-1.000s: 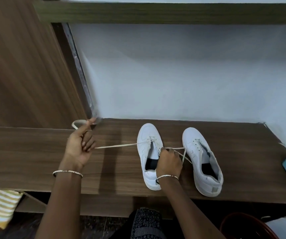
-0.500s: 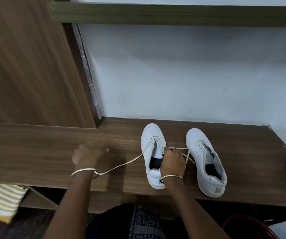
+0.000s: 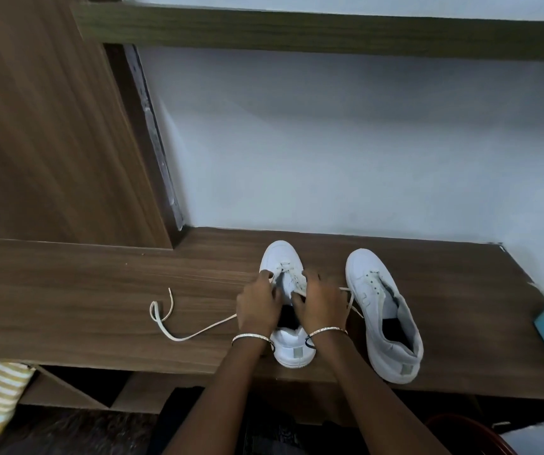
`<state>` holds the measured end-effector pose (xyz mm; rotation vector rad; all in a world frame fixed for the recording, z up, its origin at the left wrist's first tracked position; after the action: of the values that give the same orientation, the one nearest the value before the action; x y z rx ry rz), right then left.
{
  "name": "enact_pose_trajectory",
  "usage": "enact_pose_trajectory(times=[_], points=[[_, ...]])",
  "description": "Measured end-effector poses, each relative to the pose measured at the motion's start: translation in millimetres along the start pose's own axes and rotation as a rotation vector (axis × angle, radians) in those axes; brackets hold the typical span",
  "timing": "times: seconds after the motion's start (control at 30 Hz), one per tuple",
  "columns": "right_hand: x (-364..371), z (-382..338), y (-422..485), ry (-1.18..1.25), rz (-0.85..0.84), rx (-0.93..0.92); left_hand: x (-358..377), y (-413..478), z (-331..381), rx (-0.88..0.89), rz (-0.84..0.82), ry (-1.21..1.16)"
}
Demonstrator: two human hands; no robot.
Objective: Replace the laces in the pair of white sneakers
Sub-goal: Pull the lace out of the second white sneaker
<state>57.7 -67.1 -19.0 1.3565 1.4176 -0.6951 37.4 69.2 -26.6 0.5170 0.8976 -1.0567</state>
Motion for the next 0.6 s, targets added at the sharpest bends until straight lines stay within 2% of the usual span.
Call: enact_pose_trajectory(times=[0.1,0.27,0.47,0.6], points=[[4,-16,15,0.019,-0.023,-0.114,-1,2,-2,-0.015,0.031,-0.081],[20,-18,27,-0.089,-0.118,-0.13,-3,3,-8,-0.024,0.036,-0.133],[21,-17,37,-0.103,-0.011,-0.127,0,9,-11,0.026,0.023,-0.132],[27,-17,44,-0.142,-0.024,-0.138,5,15,-15,0.034,0.008,-0.13]])
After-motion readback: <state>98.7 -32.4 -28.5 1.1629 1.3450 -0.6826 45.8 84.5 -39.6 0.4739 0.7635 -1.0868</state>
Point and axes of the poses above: each hand's wrist, its own y-axis towards the middle knuckle, its own x-axis out of the palm, z = x × y, the point moved 8 cm from there along y, towards the middle knuckle, and after that the axes turned 8 degrees about -x, right-handed, at the moved point
